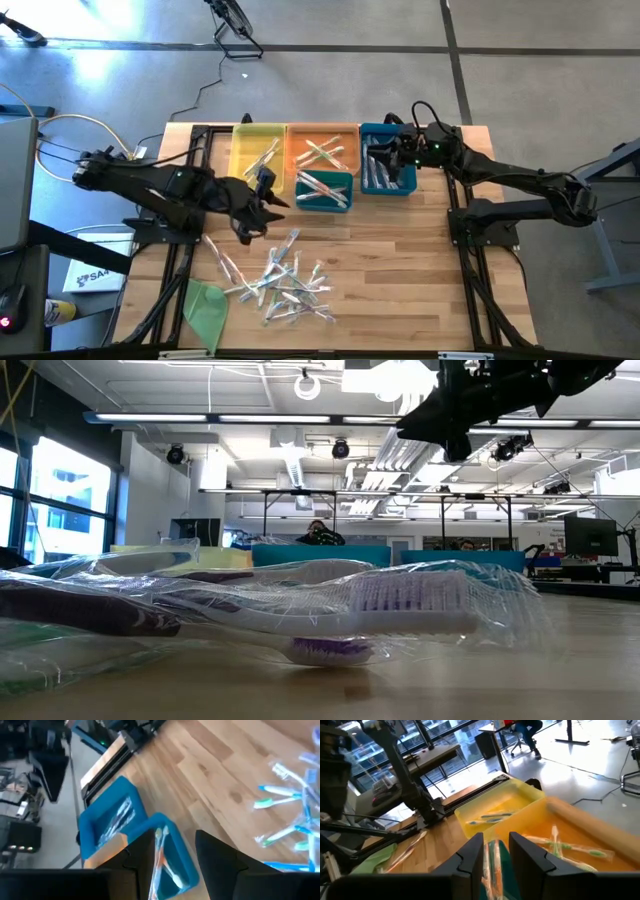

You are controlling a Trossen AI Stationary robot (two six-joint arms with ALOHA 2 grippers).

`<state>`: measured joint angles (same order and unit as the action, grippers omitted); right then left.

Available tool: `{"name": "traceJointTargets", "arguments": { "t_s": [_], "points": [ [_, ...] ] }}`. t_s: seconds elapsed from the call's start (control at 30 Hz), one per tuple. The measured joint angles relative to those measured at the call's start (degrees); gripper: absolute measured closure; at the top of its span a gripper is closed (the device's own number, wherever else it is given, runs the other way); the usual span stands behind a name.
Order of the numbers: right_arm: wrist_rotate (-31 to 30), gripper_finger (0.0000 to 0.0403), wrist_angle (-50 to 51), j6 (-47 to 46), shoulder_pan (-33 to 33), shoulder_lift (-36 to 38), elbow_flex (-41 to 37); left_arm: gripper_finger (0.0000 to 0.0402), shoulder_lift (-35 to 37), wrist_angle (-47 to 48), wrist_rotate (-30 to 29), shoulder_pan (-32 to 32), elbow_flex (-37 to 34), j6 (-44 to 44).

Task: Pick & Place Toothbrushes
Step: Put the blue toothbrush into the yellow bin

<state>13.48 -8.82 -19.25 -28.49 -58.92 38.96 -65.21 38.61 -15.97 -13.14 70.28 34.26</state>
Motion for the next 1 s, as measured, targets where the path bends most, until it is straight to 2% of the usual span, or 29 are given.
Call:
{"name": "traceJointTargets", "arguments": {
  "t_s": [0.23, 0.4, 0.67, 0.83, 1.0],
  "points": [
    [0.1, 0.0318, 0.0, 0.0, 0.0, 0.0, 0.0, 0.0265, 11.6, -17.8, 3.1, 1.6, -19.4, 0.0],
    [0.1, 0.0318, 0.0, 0.0, 0.0, 0.0, 0.0, 0.0265, 20.3, -21.5, 3.2, 1.6, -27.9, -1.6],
    [0.1, 0.0318, 0.0, 0.0, 0.0, 0.0, 0.0, 0.0265, 31.4, -22.9, 5.0, 1.5, -31.8, -9.9],
    [0.1, 0.0318, 0.0, 0.0, 0.0, 0.0, 0.0, 0.0265, 32.8, -29.1, 5.0, 1.5, -31.9, -19.3],
    [0.1, 0.0318, 0.0, -0.5, 0.0, 0.0, 0.0, 0.0265, 32.8, -37.4, 4.9, 1.5, -31.9, -23.0]
  ]
}}
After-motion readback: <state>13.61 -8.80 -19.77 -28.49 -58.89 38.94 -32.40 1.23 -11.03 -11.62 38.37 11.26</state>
